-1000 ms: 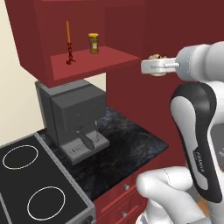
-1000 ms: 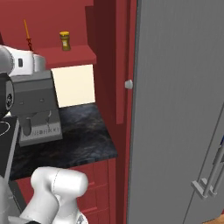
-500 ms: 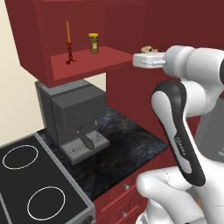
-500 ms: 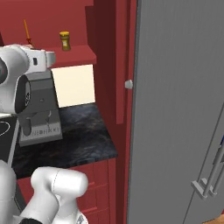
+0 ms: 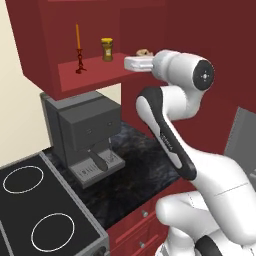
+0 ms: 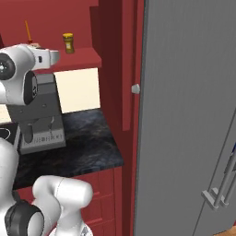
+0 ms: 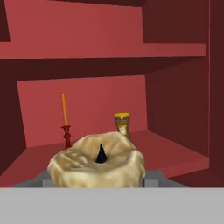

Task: Pick the candle and candle from the dining table and place them in the open cabinet. Close the cabinet after placing the objects.

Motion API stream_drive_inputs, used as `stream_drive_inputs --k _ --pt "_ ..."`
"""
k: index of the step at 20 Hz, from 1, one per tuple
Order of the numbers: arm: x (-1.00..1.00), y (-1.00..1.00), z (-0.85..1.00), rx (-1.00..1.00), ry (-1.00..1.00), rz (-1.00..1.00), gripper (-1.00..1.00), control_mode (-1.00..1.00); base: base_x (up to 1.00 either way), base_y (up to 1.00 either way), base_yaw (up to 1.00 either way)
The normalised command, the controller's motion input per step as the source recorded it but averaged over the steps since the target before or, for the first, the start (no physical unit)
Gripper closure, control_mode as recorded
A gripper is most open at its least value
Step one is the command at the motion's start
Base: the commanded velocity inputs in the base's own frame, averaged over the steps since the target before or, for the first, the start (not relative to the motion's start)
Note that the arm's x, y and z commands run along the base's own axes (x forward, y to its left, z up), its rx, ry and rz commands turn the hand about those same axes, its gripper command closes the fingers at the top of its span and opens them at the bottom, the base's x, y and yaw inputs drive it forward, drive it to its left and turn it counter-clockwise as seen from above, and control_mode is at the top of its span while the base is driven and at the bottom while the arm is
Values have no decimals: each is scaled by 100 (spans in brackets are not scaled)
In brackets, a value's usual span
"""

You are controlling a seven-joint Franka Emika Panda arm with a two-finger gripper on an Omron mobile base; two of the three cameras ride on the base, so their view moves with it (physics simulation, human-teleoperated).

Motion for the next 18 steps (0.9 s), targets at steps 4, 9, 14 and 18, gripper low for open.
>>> stream_drive_inputs --k 4,9,14,18 --pt "75 9 0 0 9 0 100 -100 0 0 0" --pt "37 0 0 0 14 0 100 -100 0 0 0" --pt "0 0 0 0 0 0 100 -100 0 0 0" --pt "0 0 -3 0 0 0 100 -100 0 0 0"
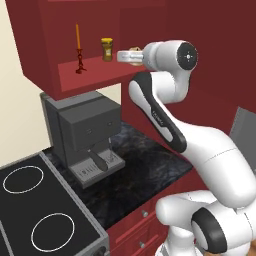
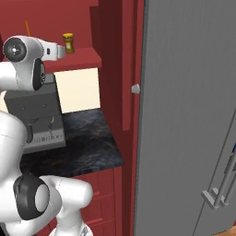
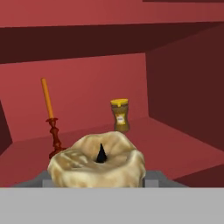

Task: Pick the candle and candle from the dining table and place them in the open cabinet. Close the cabinet after placing the objects.

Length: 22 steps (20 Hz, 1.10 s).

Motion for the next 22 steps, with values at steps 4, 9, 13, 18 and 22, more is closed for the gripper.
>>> stream_drive_inputs --k 4,9,13,18,22 --pt "0 0 -10 0 0 0 100 -100 0 0 0" --pt "0 1 -23 0 0 0 100 -100 0 0 0" --pt "1 4 -32 0 0 0 100 -100 0 0 0" --pt "28 9 -16 0 0 0 100 -100 0 0 0" --pt "53 9 -3 2 0 0 100 -100 0 0 0"
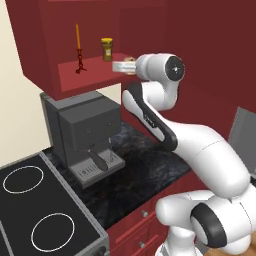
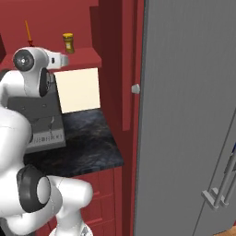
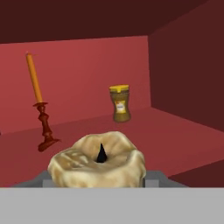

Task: Pick the candle and candle from the dining table and place them in the open cabinet. Close the cabinet after placing the objects.

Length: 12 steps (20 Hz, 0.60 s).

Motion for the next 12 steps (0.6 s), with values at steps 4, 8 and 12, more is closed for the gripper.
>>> stream_drive_inputs --k 4,8,12 --pt "54 9 1 1 0 0 100 -100 0 0 0" --pt "46 19 0 0 1 0 100 -100 0 0 0" --pt "39 45 0 0 3 -1 100 -100 0 0 0"
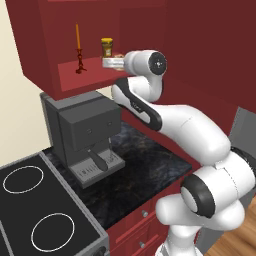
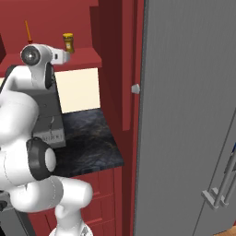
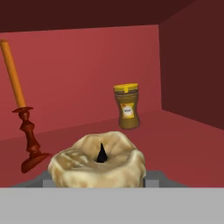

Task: Pick the candle and candle from the dining table and place them in the open cabinet. Close the cabinet after placing the objects.

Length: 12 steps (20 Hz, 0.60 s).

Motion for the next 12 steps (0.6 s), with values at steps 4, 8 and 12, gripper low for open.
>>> stream_drive_inputs --k 4,8,12 --pt "47 47 0 0 0 -2 100 -100 0 0 0" --pt "60 23 -2 0 0 0 100 -100 0 0 0" --pt "49 0 -6 0 0 0 -100 -100 0 0 0"
